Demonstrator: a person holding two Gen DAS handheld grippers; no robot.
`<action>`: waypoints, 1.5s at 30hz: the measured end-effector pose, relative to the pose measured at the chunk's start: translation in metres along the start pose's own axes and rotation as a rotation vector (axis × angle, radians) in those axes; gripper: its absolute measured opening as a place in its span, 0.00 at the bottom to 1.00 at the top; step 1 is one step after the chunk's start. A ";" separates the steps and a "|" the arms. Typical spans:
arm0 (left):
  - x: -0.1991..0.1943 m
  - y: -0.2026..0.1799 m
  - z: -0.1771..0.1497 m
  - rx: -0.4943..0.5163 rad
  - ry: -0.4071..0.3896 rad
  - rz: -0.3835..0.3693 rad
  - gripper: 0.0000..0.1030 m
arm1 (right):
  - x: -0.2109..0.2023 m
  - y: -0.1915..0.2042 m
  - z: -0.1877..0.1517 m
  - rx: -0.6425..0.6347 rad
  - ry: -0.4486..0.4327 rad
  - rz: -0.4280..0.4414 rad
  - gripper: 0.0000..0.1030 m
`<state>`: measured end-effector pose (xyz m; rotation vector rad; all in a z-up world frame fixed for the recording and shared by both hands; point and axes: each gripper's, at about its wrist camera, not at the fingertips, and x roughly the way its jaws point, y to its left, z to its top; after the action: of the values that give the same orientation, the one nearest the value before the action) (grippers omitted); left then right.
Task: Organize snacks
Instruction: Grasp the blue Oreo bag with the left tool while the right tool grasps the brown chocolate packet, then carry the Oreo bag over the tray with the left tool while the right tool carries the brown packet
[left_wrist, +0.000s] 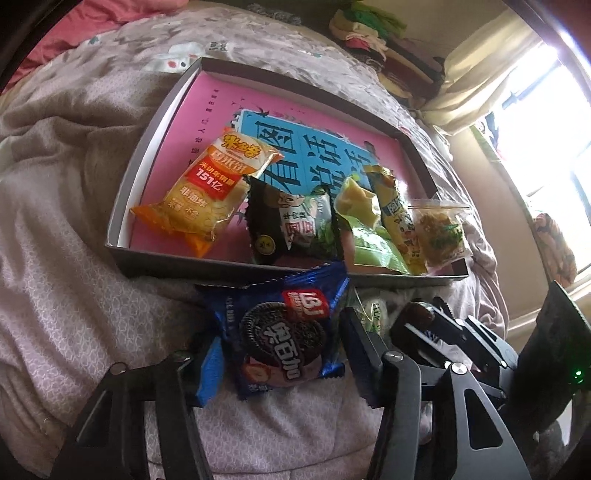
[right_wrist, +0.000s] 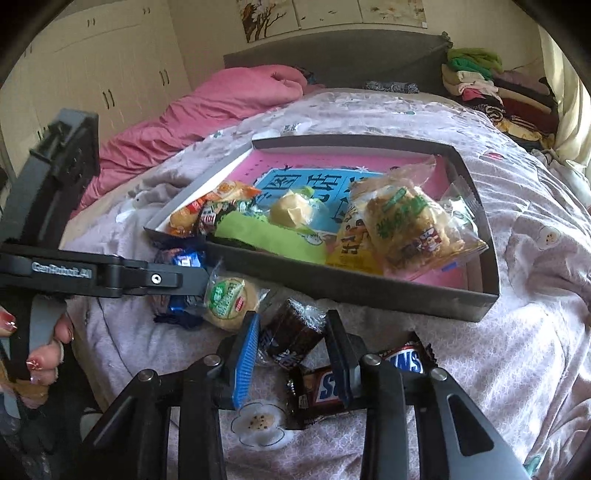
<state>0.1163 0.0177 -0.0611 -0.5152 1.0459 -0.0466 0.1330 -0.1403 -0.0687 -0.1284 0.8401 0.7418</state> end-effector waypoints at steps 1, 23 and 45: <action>0.000 0.000 0.000 0.001 0.000 0.006 0.51 | -0.001 -0.001 0.000 0.005 -0.004 0.003 0.35; -0.046 0.000 0.007 0.047 -0.117 0.015 0.51 | -0.026 -0.007 0.010 0.052 -0.131 0.031 0.35; -0.099 -0.008 0.034 0.089 -0.319 0.087 0.51 | -0.047 -0.021 0.016 0.088 -0.233 -0.011 0.35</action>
<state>0.0957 0.0507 0.0360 -0.3809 0.7496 0.0641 0.1358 -0.1755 -0.0276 0.0316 0.6480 0.6932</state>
